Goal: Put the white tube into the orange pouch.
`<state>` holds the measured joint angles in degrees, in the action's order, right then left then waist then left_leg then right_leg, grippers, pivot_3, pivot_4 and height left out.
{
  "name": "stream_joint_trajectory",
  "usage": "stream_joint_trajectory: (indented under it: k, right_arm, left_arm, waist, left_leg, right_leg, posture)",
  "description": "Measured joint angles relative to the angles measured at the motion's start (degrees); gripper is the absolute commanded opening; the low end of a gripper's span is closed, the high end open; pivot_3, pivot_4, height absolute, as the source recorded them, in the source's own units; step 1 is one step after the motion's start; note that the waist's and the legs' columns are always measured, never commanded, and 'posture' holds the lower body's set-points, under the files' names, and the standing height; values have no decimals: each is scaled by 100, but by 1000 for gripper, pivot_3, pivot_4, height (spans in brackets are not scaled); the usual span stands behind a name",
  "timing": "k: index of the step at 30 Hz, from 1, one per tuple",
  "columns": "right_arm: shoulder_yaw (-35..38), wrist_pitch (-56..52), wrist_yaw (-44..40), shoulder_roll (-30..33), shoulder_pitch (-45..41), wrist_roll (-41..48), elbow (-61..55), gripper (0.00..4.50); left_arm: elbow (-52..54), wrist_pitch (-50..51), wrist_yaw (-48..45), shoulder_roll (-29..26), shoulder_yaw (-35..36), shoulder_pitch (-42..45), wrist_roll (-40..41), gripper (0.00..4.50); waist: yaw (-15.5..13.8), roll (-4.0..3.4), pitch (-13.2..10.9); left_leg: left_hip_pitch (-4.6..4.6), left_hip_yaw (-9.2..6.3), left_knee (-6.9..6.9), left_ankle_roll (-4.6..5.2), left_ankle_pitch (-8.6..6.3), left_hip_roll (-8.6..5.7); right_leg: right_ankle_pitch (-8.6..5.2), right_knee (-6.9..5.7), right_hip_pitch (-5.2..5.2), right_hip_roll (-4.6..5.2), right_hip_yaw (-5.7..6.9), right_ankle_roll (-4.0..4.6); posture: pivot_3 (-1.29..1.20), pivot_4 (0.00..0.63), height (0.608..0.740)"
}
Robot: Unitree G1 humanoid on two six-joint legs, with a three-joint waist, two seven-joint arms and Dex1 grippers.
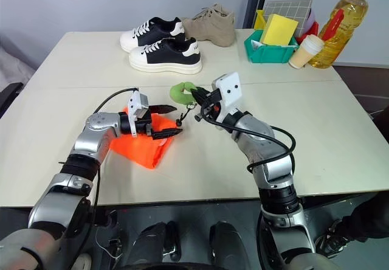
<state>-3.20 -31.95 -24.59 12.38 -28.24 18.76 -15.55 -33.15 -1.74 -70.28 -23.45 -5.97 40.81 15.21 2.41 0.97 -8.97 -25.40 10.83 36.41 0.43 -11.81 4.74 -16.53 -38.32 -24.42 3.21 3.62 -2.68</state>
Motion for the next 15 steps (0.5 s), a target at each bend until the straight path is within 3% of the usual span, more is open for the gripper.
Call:
stream_joint_trajectory:
  k: [15]
  right_arm:
    - [-38, 0, -37, 5, 0, 2, 0, 0]
  left_arm:
    - [309, -322, 250, 65, -12, -264, -386, 4462]
  waist:
    - [-1, 0, 0]
  left_leg:
    - [0, -2, 8, 0, 0, 1]
  right_leg:
    - [0, -9, 0, -1, -1, 0]
  posture:
    - [0, 150, 740]
